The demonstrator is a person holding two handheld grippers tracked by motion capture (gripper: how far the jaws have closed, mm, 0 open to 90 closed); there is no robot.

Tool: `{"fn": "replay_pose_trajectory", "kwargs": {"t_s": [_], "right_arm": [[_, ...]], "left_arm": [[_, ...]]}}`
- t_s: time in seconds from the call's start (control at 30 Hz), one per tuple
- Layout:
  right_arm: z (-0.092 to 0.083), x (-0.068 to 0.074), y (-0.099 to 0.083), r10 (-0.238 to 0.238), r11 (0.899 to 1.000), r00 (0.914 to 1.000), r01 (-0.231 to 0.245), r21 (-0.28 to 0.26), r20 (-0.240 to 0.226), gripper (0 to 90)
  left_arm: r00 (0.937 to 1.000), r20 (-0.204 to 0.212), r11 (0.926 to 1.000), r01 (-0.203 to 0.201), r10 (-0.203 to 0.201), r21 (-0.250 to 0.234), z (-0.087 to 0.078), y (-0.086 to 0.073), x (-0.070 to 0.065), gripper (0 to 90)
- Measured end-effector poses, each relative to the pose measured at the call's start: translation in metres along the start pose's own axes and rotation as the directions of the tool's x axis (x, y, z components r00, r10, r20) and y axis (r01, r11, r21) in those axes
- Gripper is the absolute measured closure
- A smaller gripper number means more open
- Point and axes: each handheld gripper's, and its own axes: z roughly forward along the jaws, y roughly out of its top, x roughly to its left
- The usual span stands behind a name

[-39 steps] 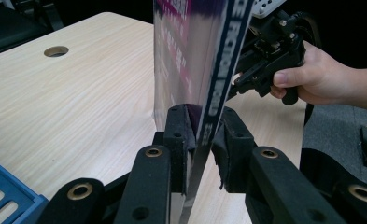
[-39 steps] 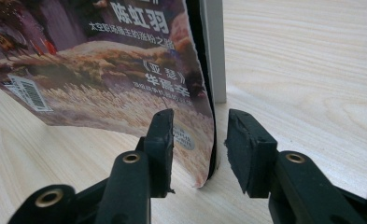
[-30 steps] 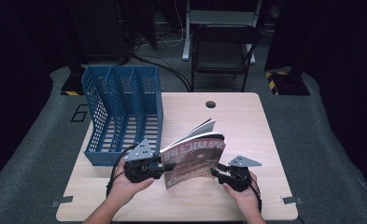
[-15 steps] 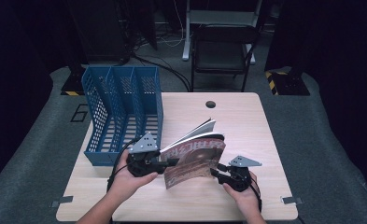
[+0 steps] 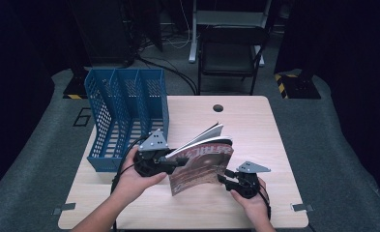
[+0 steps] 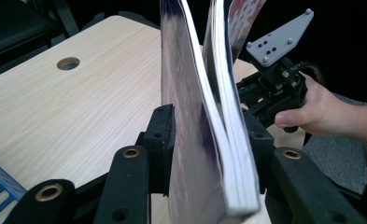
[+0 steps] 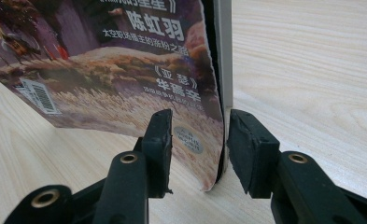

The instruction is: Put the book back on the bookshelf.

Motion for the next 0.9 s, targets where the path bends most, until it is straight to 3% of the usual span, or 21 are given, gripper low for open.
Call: {"fn": "replay_pose_trajectory", "kwargs": {"t_s": [0.33, 0.9], "right_arm": [[0.0, 0.001, 0.0, 0.002, 1.0, 1.0, -0.002, -0.001, 0.0, 59.9], [0.001, 0.001, 0.0, 0.003, 1.0, 1.0, -0.003, 0.006, -0.002, 59.8]], "left_arm": [[0.9993, 0.008, 0.9993, 0.037, -0.037, 0.01, 0.001, 0.011, 0.002, 65.5], [0.9995, 0.012, 0.9989, 0.029, -0.029, 0.037, 0.009, 0.026, 0.001, 68.9]]}}
